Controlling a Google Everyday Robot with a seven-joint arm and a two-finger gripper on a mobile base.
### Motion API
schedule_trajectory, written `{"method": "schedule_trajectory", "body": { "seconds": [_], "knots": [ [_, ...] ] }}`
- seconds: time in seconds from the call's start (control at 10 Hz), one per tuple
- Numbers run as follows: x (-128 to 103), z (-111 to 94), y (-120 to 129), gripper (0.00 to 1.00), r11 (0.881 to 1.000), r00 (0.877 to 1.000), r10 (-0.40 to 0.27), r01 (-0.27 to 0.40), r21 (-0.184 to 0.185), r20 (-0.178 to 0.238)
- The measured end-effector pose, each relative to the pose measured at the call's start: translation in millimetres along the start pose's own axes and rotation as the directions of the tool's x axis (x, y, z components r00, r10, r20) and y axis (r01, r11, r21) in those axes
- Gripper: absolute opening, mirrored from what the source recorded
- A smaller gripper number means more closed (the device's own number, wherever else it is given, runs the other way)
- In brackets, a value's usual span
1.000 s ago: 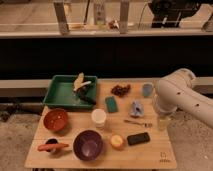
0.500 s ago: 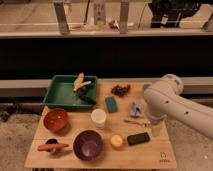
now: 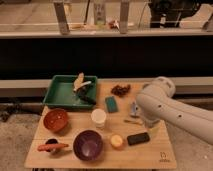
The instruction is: Place apple in tray
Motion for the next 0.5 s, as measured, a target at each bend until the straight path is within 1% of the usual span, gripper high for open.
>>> {"method": "schedule_trajectory", "body": {
  "seconds": [0.3, 0.5],
  "knots": [
    [-7, 0, 0, 0.80, 0.999, 0.999, -0.047, 0.047, 0.000, -0.008],
    [-18, -1, -3, 0.80, 0.997, 0.997, -0.082, 0.082, 0.003, -0.007]
  ]
}}
